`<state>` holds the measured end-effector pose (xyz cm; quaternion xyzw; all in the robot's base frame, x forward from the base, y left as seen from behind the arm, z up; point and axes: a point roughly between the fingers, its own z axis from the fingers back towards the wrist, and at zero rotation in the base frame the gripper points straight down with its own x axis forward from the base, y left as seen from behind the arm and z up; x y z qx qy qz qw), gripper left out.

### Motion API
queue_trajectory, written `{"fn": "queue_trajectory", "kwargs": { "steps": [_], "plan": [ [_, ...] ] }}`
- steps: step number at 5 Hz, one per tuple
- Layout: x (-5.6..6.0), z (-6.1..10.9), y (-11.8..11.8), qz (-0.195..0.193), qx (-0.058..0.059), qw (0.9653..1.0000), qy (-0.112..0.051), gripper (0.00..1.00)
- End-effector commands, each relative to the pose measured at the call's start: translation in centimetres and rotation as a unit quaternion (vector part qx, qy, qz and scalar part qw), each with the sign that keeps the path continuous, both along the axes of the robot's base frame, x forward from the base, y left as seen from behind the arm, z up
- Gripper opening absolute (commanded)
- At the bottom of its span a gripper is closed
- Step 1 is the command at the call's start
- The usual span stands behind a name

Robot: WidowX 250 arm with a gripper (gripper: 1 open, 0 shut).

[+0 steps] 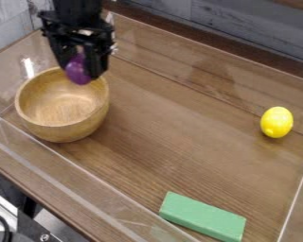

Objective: Put the purple eggplant in the brown bowl

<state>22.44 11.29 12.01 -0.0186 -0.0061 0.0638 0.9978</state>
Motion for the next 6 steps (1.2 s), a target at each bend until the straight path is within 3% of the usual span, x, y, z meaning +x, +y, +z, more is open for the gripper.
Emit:
{"fn": "queue_trajectory", "kwargs": {
  "steps": [1, 6],
  "plan": [
    [0.1, 0.0, 1.1, 0.001, 0.014, 0.9998, -0.015, 0.00],
    [-0.3, -3.7, 1.8, 0.018, 0.015, 0.9996, 0.013, 0.00]
  ]
}}
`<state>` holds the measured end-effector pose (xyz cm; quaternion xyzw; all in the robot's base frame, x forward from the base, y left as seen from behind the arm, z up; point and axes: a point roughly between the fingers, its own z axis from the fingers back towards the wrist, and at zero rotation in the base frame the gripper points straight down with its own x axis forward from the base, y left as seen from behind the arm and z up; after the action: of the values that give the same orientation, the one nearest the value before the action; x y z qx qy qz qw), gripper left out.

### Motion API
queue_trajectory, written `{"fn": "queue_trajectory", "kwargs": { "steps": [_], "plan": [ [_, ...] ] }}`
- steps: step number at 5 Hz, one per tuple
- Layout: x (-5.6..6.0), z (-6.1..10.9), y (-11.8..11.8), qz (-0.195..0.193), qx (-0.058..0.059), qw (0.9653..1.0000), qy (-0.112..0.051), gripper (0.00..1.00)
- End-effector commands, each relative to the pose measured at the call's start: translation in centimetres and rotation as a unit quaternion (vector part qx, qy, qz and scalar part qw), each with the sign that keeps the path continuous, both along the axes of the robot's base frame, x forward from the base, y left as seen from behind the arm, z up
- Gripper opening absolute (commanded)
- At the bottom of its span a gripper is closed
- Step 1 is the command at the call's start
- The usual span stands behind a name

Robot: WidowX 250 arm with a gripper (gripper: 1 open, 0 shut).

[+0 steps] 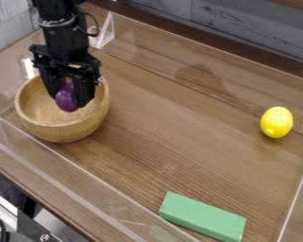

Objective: Put the purple eggplant in the brown bowl

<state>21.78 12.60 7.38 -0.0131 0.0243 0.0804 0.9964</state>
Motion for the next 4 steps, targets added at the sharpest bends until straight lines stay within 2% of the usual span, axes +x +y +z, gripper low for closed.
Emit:
{"fn": "queue_trajectory", "kwargs": {
  "steps": [1, 2, 4],
  "plan": [
    [0.33, 0.37, 0.81, 0.005, 0.012, 0.9998, -0.014, 0.00],
    [0.30, 0.05, 0.95, 0.007, 0.011, 0.9999, -0.009, 1.00],
    [0.67, 0.07, 0.42, 0.008, 0.007, 0.9999, -0.010, 1.00]
  ]
}}
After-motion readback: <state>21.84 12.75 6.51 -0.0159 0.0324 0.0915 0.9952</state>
